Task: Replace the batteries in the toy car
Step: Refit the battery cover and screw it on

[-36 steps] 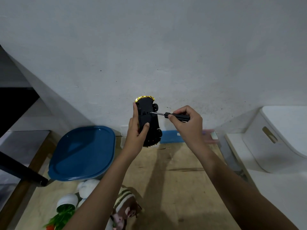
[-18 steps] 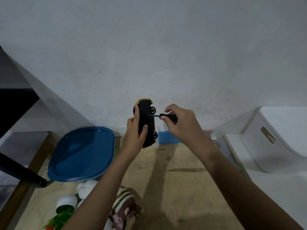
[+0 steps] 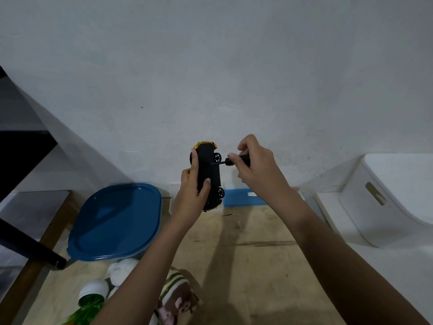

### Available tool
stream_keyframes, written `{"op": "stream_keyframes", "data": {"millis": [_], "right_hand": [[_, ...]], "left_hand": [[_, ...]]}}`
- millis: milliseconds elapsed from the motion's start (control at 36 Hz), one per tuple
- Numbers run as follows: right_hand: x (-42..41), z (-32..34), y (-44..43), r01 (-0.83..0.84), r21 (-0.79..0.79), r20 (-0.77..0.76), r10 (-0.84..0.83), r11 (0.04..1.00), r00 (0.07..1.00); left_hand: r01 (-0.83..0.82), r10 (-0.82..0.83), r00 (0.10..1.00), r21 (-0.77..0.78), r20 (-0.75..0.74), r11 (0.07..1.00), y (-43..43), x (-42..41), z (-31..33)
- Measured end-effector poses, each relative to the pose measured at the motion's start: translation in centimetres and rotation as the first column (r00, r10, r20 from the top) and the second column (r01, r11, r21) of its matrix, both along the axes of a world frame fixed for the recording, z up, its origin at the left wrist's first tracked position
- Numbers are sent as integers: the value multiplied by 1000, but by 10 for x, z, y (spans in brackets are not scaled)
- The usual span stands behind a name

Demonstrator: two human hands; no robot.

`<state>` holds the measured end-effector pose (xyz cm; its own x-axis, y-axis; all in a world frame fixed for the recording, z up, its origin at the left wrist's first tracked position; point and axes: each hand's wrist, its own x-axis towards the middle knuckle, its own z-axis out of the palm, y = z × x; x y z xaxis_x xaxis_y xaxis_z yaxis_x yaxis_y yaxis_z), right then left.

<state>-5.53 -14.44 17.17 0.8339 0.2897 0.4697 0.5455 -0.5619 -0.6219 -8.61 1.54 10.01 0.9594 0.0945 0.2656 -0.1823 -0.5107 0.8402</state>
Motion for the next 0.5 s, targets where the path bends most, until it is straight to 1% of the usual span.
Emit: {"op": "stream_keyframes", "data": {"millis": [56, 111, 194, 306, 417, 500], "right_hand": [[1, 1, 0, -17, -2, 37, 17, 1000, 999], [1, 3, 0, -24, 1, 7, 24, 1000, 1000], [0, 8, -1, 11, 30, -49, -10, 999, 999], [0, 12, -2, -27, -24, -34, 26, 999, 999], [-2, 18, -1, 13, 23, -68, -11, 1000, 998], [-1, 20, -1, -15, -8, -47, 14, 1000, 999]], "left_hand": [[-4, 4, 1000, -9, -3, 1000, -1, 1, 1], [-6, 6, 1000, -12, 0, 1000, -1, 2, 1], [11, -11, 1000, -13, 1, 1000, -2, 3, 1], [11, -11, 1000, -10, 0, 1000, -2, 3, 1], [26, -26, 1000, -7, -7, 1000, -5, 1, 3], [11, -11, 1000, -30, -9, 999, -6, 3, 4]]}}
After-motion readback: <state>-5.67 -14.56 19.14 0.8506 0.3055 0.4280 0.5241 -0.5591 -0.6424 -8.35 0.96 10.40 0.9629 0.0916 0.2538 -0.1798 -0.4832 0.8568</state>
